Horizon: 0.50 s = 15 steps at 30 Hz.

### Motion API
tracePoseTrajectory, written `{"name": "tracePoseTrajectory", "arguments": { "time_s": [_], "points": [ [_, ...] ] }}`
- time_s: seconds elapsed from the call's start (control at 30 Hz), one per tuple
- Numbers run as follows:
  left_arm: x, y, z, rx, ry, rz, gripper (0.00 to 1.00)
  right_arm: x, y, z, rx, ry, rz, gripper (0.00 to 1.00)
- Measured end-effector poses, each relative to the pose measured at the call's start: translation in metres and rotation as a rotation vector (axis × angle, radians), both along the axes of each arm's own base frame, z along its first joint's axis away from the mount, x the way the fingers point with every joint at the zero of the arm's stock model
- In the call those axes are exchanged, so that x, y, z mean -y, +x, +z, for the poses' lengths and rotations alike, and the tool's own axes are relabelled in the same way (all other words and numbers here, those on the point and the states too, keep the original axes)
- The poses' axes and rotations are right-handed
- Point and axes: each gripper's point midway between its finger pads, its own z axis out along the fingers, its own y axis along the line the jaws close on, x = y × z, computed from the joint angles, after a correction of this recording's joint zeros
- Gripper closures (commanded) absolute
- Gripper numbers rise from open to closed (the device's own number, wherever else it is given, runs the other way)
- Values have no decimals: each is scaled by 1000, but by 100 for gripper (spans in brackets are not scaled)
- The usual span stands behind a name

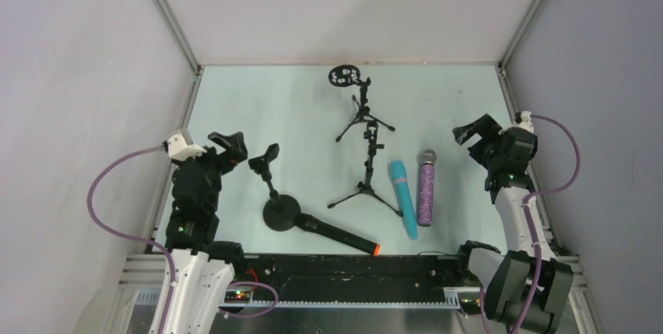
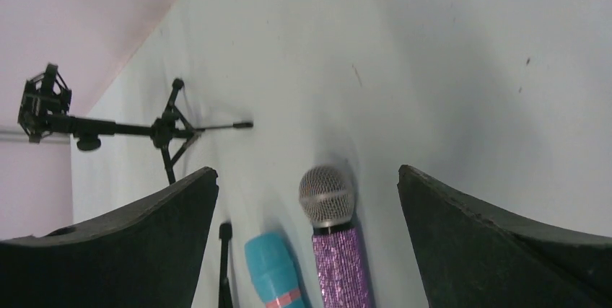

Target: Attach the microphones to the stand

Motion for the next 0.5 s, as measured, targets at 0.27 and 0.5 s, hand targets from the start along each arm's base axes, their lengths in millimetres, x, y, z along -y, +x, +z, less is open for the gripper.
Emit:
{"name": "tracePoseTrajectory", "arguments": {
  "time_s": [0.27,0.5],
  "points": [
    [2,-1,37,-3,15,-16,2,-20,-20,-12,-83,32,67,0],
    [4,32,86,-45,90,-38,2,-36,-32,-6,-96,58,158,0]
  ]
}}
